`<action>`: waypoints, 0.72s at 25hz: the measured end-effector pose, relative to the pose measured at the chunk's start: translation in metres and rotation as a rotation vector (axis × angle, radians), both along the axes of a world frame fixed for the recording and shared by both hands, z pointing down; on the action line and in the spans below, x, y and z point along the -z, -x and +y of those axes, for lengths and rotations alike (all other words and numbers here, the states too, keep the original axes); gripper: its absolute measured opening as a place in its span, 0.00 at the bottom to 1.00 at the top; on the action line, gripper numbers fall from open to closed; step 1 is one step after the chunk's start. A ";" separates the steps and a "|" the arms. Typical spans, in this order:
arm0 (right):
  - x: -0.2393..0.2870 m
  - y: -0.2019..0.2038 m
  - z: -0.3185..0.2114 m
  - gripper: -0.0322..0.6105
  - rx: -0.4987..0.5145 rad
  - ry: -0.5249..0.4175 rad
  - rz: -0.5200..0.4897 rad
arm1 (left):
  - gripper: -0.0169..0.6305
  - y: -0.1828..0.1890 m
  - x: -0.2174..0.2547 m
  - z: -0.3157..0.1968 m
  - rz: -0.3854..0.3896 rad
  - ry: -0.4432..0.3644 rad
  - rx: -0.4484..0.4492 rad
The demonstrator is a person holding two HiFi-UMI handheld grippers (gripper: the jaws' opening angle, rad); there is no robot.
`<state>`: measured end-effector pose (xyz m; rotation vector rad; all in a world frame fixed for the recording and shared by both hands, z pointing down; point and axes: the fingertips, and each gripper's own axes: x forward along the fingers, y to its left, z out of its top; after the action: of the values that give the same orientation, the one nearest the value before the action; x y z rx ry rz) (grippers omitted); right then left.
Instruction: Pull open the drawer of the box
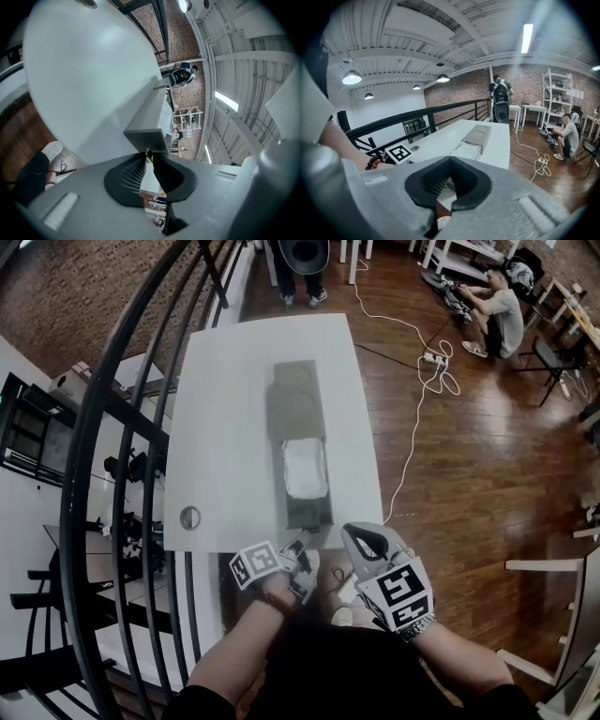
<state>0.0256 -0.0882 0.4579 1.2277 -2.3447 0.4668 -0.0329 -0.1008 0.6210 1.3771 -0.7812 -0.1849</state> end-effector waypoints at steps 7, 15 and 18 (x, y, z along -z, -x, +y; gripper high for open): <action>0.000 -0.002 0.000 0.04 -0.010 -0.004 -0.002 | 0.17 -0.001 0.000 -0.002 0.030 0.015 0.006; 0.002 0.001 0.009 0.04 -0.004 -0.019 -0.013 | 0.23 0.002 0.005 0.011 0.043 0.007 0.004; 0.007 0.002 0.015 0.04 -0.004 -0.037 -0.020 | 0.23 0.006 0.009 0.014 0.034 -0.008 0.013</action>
<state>0.0240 -0.0735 0.4513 1.2503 -2.3781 0.4414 -0.0387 -0.0870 0.6120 1.3729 -0.7618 -0.2215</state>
